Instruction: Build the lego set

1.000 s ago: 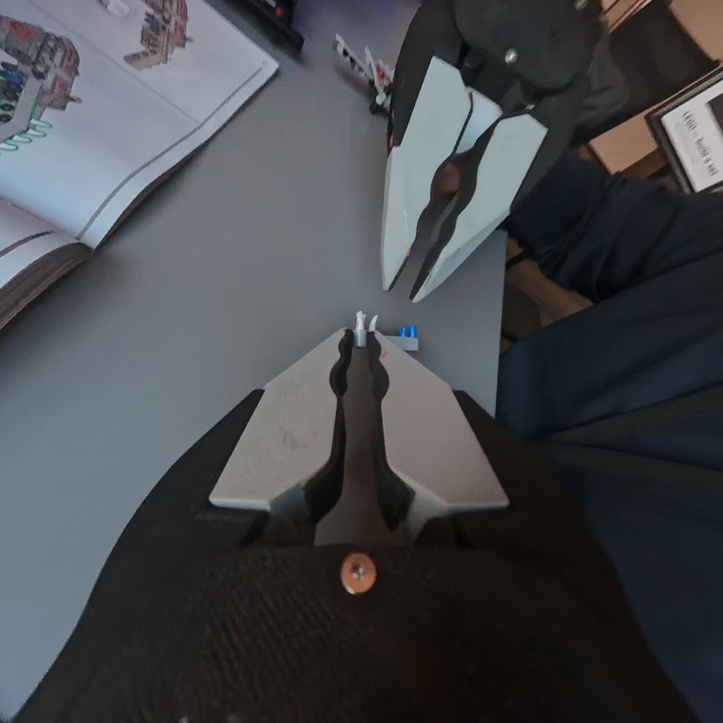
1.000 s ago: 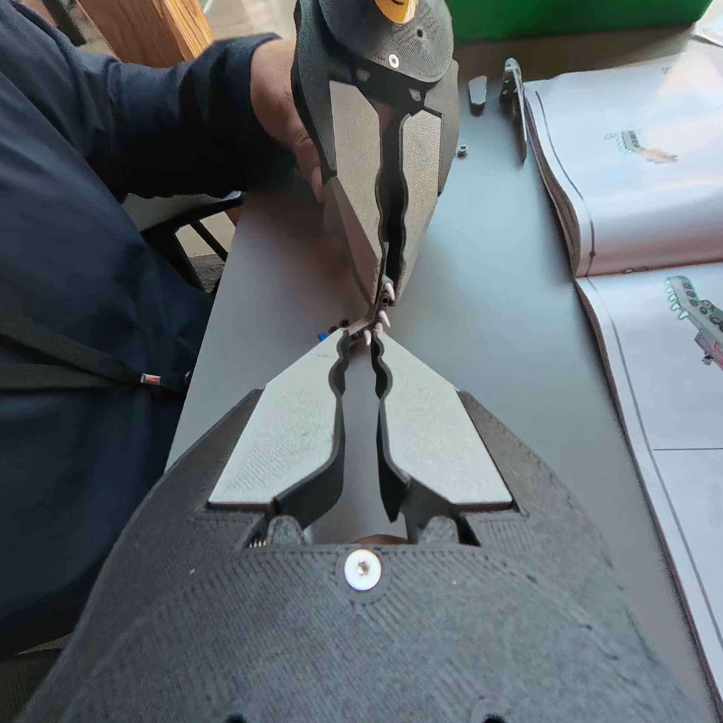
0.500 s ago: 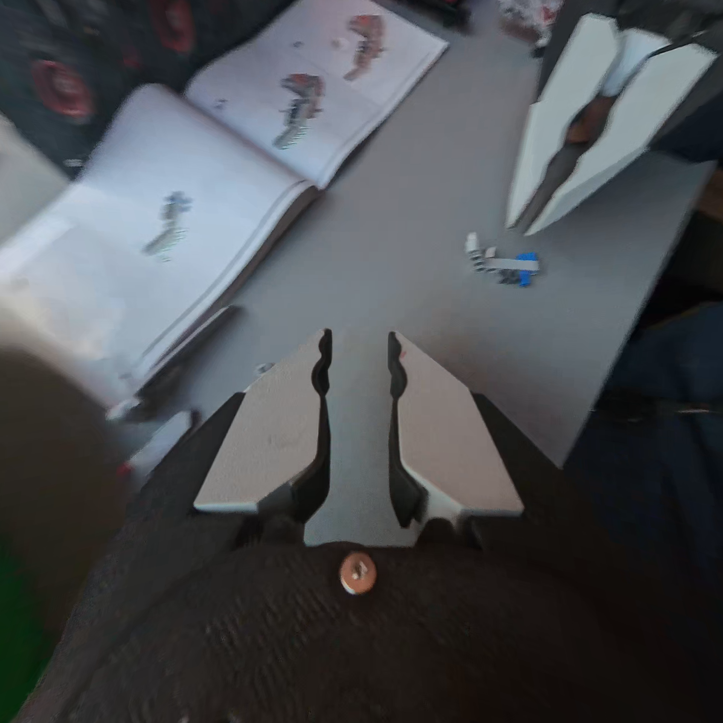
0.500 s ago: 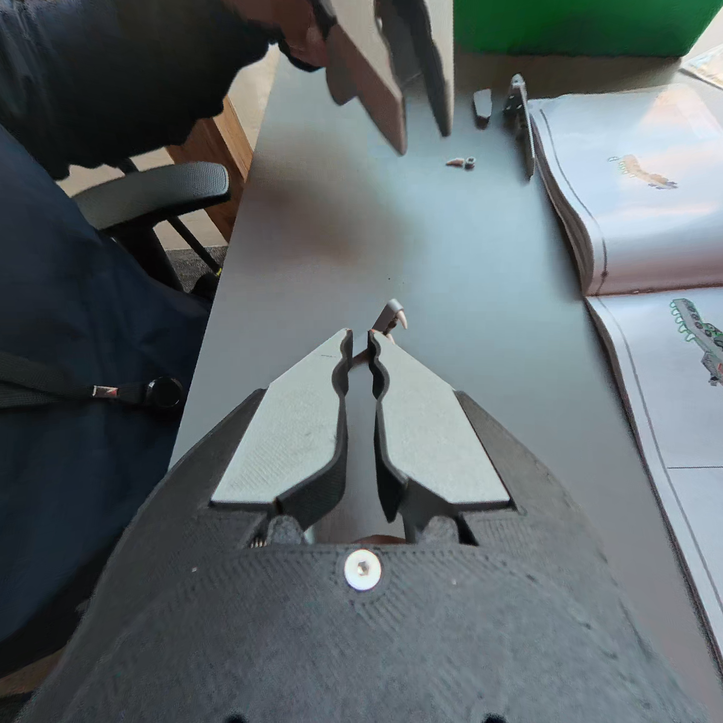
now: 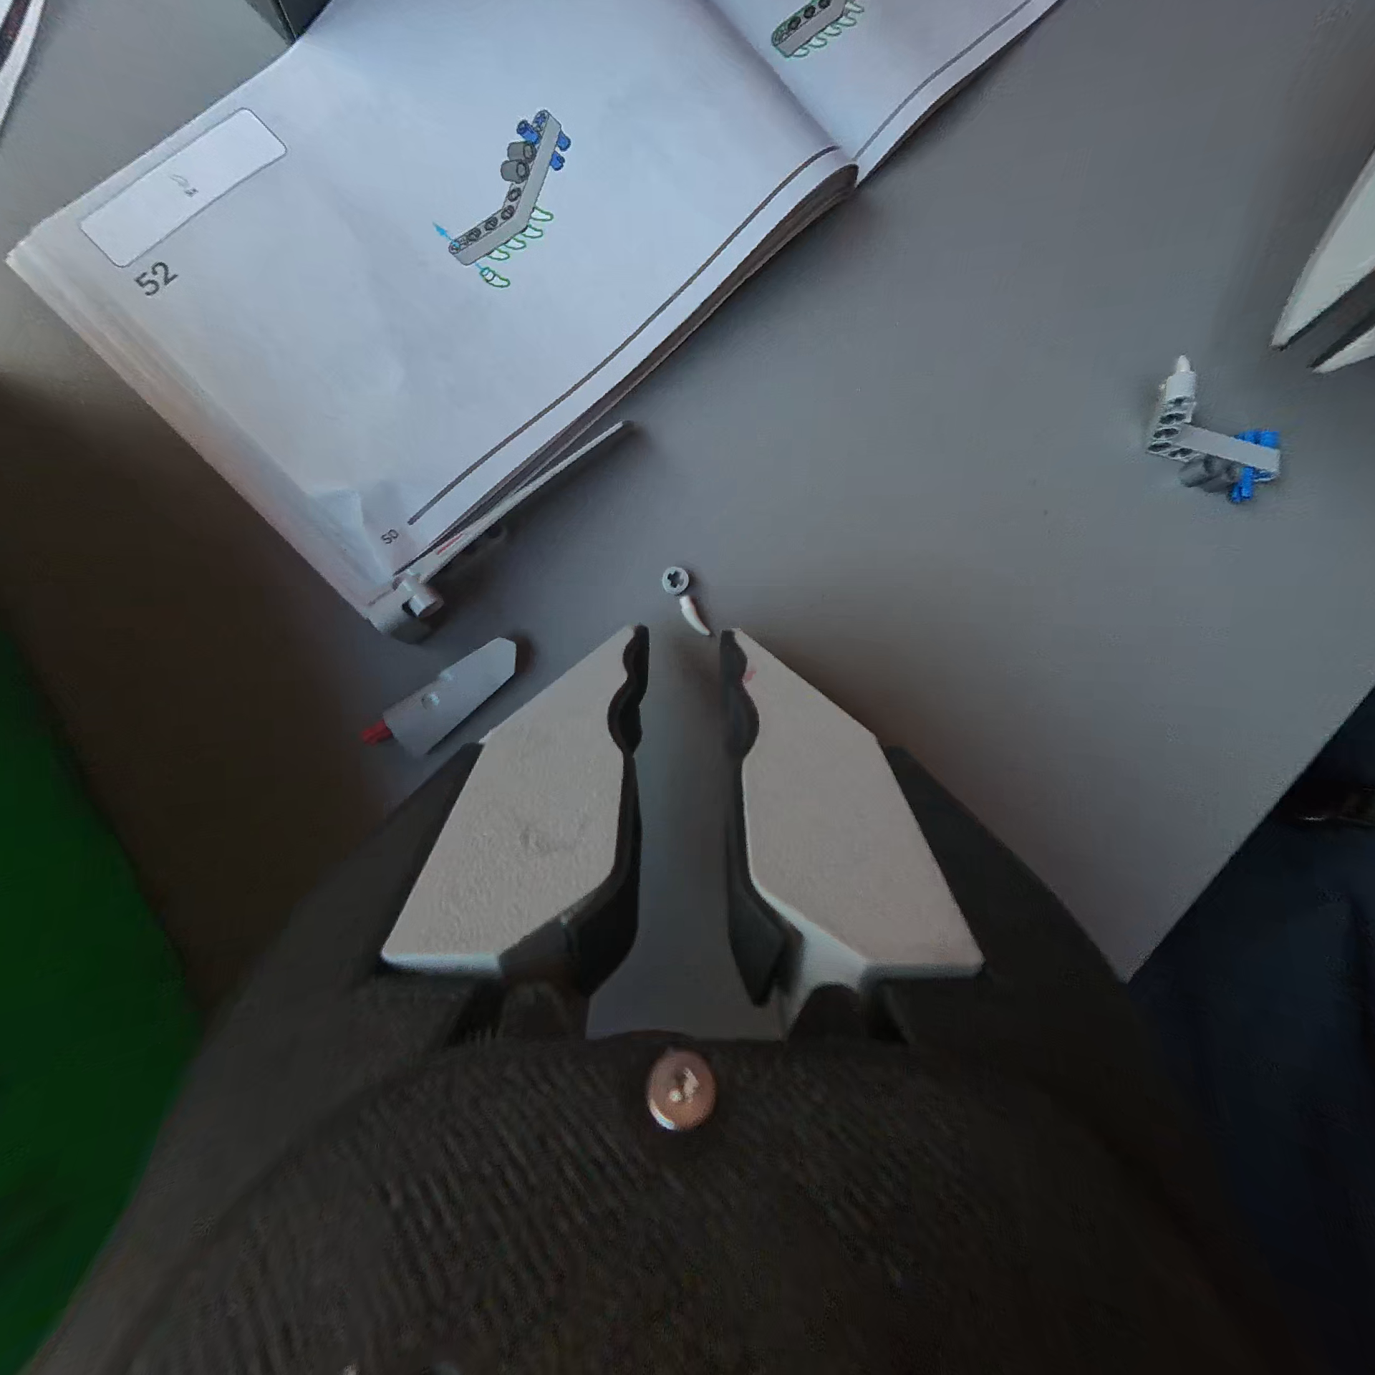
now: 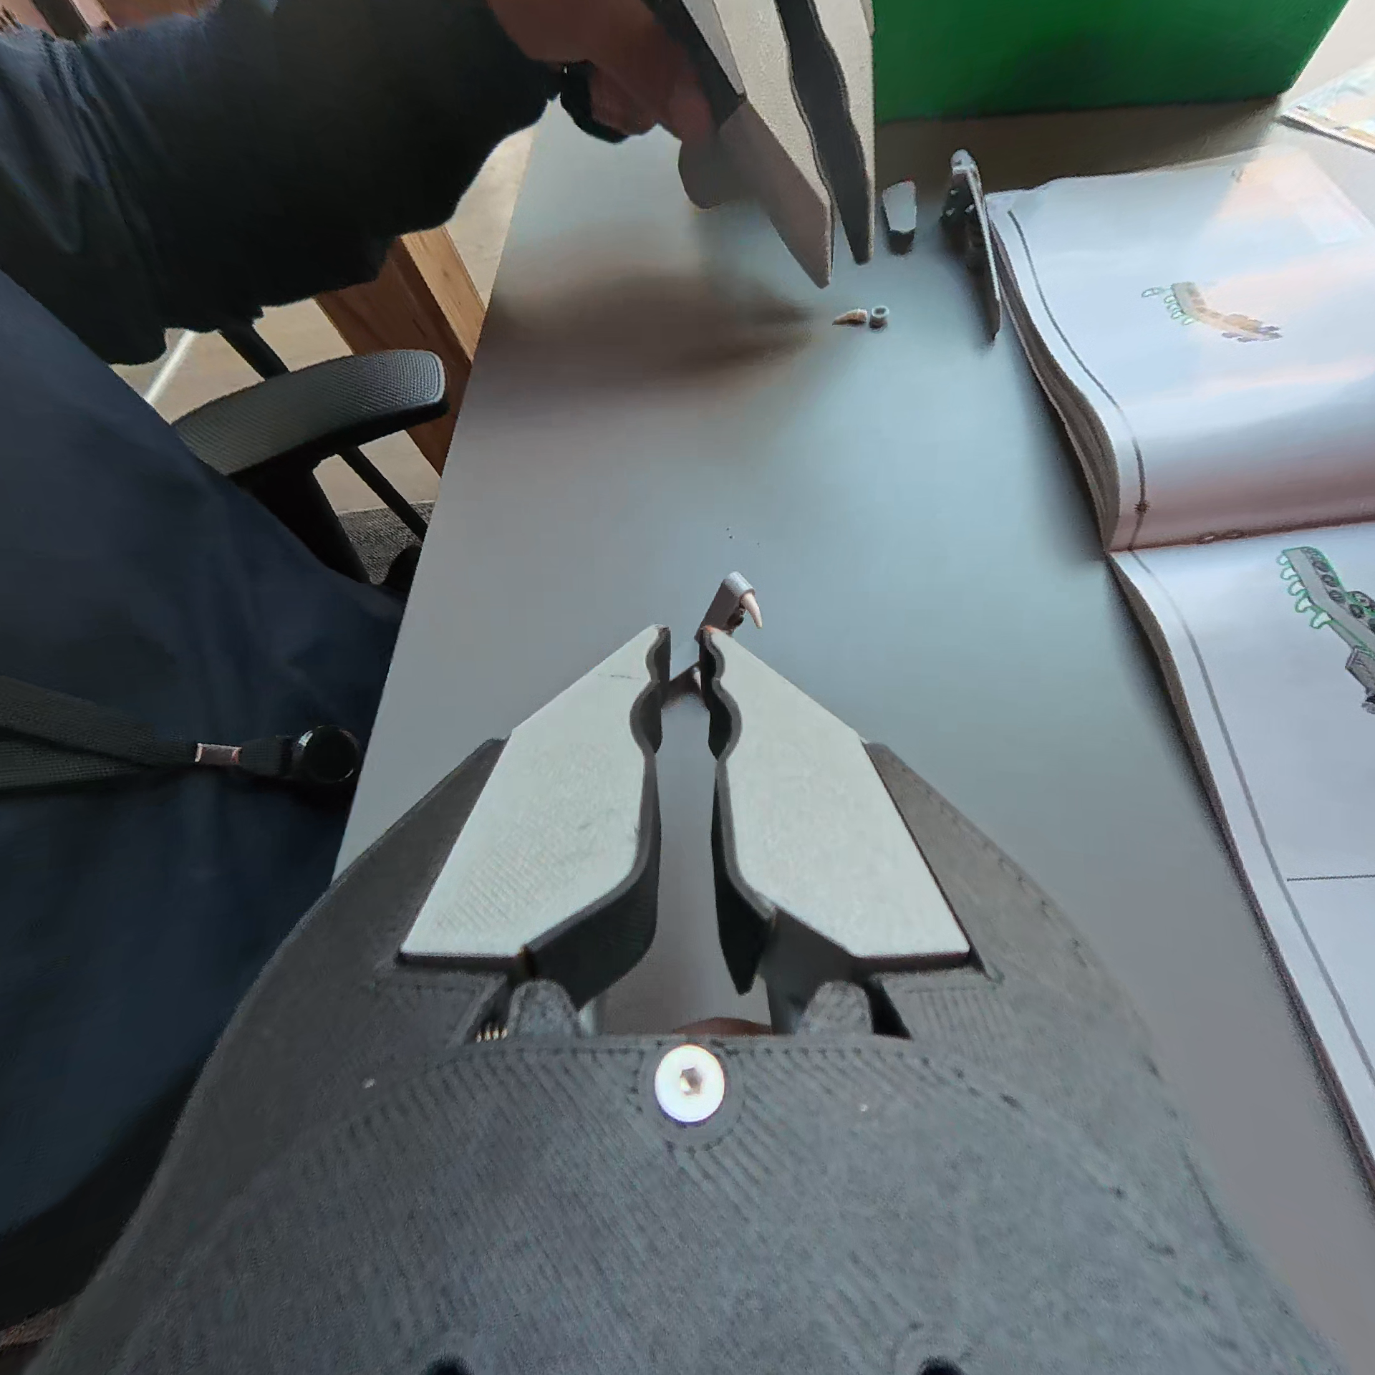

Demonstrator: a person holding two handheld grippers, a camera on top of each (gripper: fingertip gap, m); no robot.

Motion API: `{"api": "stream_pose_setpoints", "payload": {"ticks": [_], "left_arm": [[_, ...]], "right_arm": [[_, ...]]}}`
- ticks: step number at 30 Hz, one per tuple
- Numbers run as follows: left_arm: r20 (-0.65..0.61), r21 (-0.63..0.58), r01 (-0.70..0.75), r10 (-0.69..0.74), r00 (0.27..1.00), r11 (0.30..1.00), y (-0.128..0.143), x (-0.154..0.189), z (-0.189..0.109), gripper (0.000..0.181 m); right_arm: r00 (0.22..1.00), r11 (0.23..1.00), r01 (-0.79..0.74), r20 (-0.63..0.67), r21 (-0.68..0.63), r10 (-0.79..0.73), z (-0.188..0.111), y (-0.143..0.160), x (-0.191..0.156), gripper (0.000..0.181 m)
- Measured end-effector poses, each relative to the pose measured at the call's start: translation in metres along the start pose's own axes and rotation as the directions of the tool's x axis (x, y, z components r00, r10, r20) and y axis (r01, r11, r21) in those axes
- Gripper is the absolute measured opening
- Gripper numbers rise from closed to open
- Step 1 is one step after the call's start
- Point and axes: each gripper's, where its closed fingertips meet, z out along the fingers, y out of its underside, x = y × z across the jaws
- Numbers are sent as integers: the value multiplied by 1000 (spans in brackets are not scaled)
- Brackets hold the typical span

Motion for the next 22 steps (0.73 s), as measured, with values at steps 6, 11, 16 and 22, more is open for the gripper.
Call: {"api": "stream_pose_setpoints", "payload": {"ticks": [6, 11, 16, 22], "left_arm": [[8, -28, 19, -19, 1000, 999, -1, 1, 15, 16], [43, -36, 11, -10, 999, 999, 0, 0, 16, 4], [54, -42, 0, 2, 999, 999, 3, 5, 14, 3], [143, -57, -81, 89, 986, 995, 4, 3, 14, 1]], "right_arm": [[1000, 1000, -2, 4, 4, 2, 0, -1, 0, 4], [1000, 999, -11, 9, 32, 11, -4, -6, -1, 4], [1000, 999, -7, 2, 45, 7, -7, -9, 0, 4], [1000, 999, 0, -4, 50, 0, -8, -11, -1, 3]]}}
